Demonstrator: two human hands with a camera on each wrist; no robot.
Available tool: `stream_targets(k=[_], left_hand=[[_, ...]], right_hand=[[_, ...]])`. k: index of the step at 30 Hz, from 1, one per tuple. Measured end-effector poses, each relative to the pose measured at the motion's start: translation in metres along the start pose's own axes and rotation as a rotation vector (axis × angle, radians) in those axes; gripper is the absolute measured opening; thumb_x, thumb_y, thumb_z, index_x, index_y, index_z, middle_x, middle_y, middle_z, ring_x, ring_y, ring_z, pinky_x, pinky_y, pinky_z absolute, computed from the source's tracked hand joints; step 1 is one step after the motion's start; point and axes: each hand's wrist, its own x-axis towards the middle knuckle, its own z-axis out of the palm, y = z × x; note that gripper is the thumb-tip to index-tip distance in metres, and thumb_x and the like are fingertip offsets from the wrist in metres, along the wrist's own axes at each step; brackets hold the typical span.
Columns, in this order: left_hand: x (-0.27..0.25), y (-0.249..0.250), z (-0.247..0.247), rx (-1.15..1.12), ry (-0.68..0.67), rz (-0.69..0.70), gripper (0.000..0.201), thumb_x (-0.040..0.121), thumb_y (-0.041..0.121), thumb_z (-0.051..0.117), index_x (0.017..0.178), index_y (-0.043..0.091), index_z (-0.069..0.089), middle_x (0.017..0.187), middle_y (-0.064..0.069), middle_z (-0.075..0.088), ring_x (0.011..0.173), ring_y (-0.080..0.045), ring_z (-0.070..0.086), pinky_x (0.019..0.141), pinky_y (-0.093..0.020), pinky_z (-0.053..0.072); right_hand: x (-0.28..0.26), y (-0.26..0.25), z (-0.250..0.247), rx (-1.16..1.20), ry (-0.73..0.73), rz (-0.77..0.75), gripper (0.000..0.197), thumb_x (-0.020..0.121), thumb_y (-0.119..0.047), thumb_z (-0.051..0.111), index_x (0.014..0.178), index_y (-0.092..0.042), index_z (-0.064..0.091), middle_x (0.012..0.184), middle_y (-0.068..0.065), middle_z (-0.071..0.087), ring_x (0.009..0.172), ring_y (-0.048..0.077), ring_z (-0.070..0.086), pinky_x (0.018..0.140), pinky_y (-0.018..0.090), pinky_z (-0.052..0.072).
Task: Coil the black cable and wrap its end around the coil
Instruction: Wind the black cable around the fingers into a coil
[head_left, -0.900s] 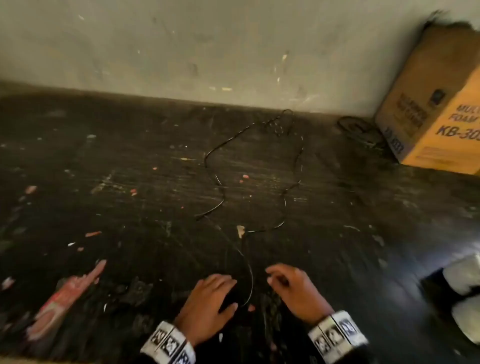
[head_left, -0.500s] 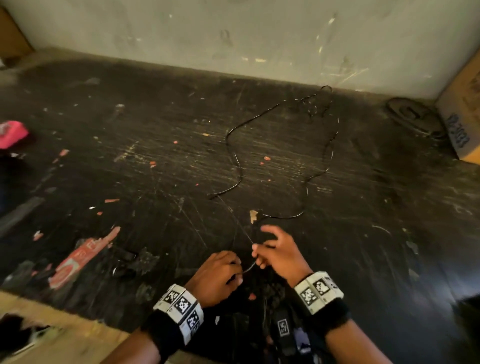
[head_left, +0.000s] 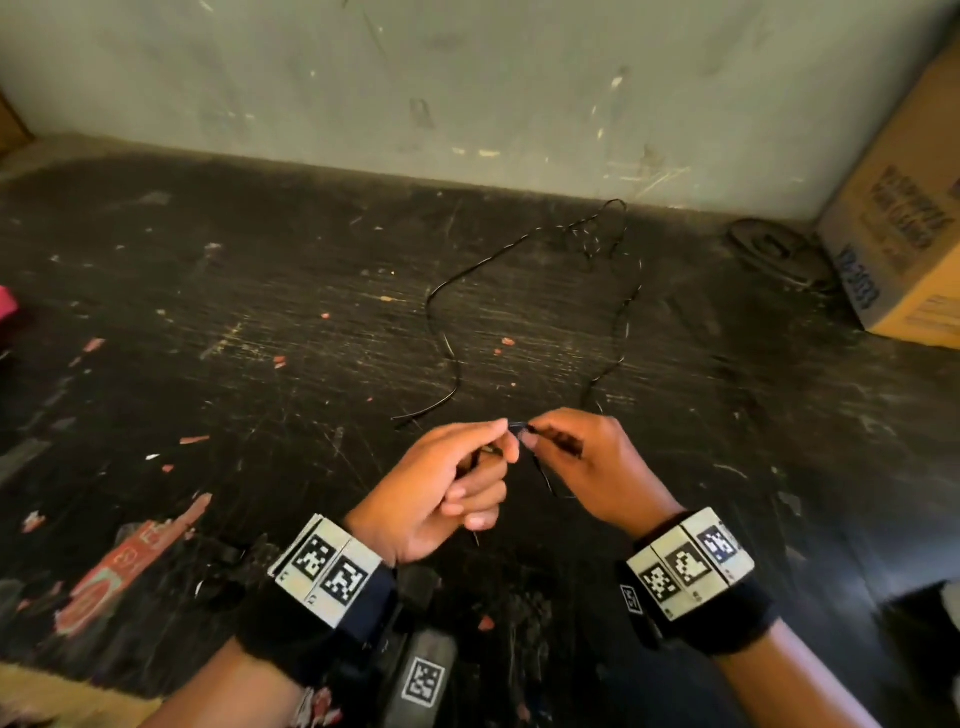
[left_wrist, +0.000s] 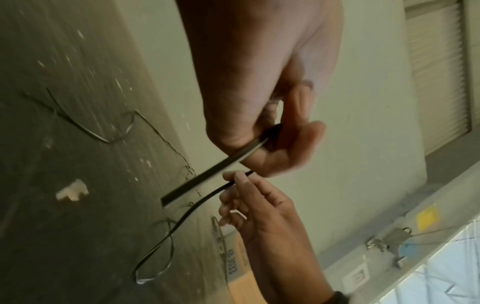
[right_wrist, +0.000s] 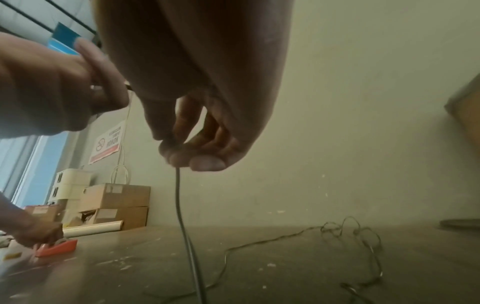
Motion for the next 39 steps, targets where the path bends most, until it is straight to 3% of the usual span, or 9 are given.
stream_targets(k=[3, 7, 13, 21, 27, 33, 36, 39], left_hand=[[-0.001, 0.002, 0.014, -0.032, -0.055, -0.014, 0.033, 0.095, 0.027, 0.042, 0.098, 0.002, 0.063, 0.039, 0.004, 0.034, 0.031, -0.006, 0.033, 0.036, -0.021, 0.037], [-0.003, -0.002, 0.034, 0.001, -0.092, -0.043, 0.043, 0.096, 0.03, 0.04, 0.122, 0.001, 0.058, 0.049, -0.002, 0.045, 0.038, -0.009, 0.042, 0.043, -0.026, 0.046], [-0.011, -0.009, 0.055, 0.02, -0.126, -0.021, 0.036, 0.095, 0.025, 0.04, 0.109, 0.002, 0.064, 0.054, -0.005, 0.053, 0.04, -0.01, 0.047, 0.039, -0.023, 0.047], [-0.013, -0.011, 0.061, 0.043, -0.126, -0.043, 0.034, 0.091, 0.026, 0.044, 0.105, 0.002, 0.065, 0.076, -0.013, 0.069, 0.063, -0.018, 0.067, 0.038, -0.021, 0.049], [-0.013, -0.02, 0.062, 0.059, -0.146, -0.069, 0.035, 0.091, 0.028, 0.043, 0.098, 0.003, 0.067, 0.081, -0.017, 0.072, 0.066, -0.02, 0.069, 0.039, -0.022, 0.051], [-0.006, -0.02, 0.062, -0.045, -0.097, 0.068, 0.038, 0.093, 0.031, 0.039, 0.113, 0.008, 0.062, 0.085, -0.016, 0.074, 0.066, -0.018, 0.07, 0.04, -0.022, 0.051], [0.0, -0.016, 0.059, -0.099, -0.051, 0.132, 0.038, 0.097, 0.03, 0.036, 0.124, 0.015, 0.058, 0.099, -0.02, 0.073, 0.075, -0.02, 0.073, 0.045, -0.023, 0.056], [0.005, -0.015, 0.055, -0.07, -0.015, 0.16, 0.038, 0.099, 0.029, 0.034, 0.131, 0.021, 0.053, 0.113, -0.023, 0.069, 0.093, -0.026, 0.072, 0.058, -0.03, 0.06]], right_hand=[[-0.006, -0.002, -0.01, -0.061, 0.061, -0.04, 0.013, 0.088, -0.011, 0.06, 0.098, -0.012, 0.069, 0.087, 0.005, 0.061, 0.078, 0.014, 0.059, 0.068, 0.026, 0.05], [-0.016, -0.002, -0.023, -0.028, 0.059, -0.062, 0.02, 0.088, -0.005, 0.059, 0.105, -0.011, 0.066, 0.096, 0.005, 0.067, 0.088, 0.014, 0.064, 0.076, 0.033, 0.054], [-0.025, -0.009, -0.033, 0.021, 0.067, -0.037, 0.011, 0.094, -0.014, 0.054, 0.093, -0.011, 0.065, 0.083, 0.006, 0.068, 0.078, 0.017, 0.066, 0.07, 0.041, 0.054], [-0.03, -0.01, -0.034, 0.02, 0.113, 0.0, 0.014, 0.094, -0.014, 0.052, 0.091, -0.009, 0.065, 0.081, 0.006, 0.068, 0.074, 0.015, 0.066, 0.067, 0.032, 0.055], [-0.036, -0.005, -0.032, 0.019, 0.152, 0.085, 0.017, 0.095, -0.019, 0.05, 0.094, -0.014, 0.066, 0.079, 0.002, 0.067, 0.073, 0.01, 0.065, 0.065, 0.022, 0.054], [-0.053, -0.01, -0.021, 0.083, 0.082, 0.003, 0.015, 0.088, -0.002, 0.058, 0.097, -0.011, 0.065, 0.088, 0.0, 0.068, 0.082, 0.008, 0.067, 0.069, 0.02, 0.054], [-0.065, -0.02, -0.003, 0.108, 0.044, 0.048, 0.01, 0.089, -0.016, 0.054, 0.085, -0.015, 0.064, 0.071, -0.011, 0.062, 0.065, 0.001, 0.062, 0.061, 0.014, 0.048], [-0.075, -0.035, 0.005, 0.095, -0.073, 0.067, 0.014, 0.092, -0.016, 0.055, 0.079, -0.017, 0.059, 0.065, -0.013, 0.058, 0.059, 0.0, 0.059, 0.06, 0.013, 0.045]])
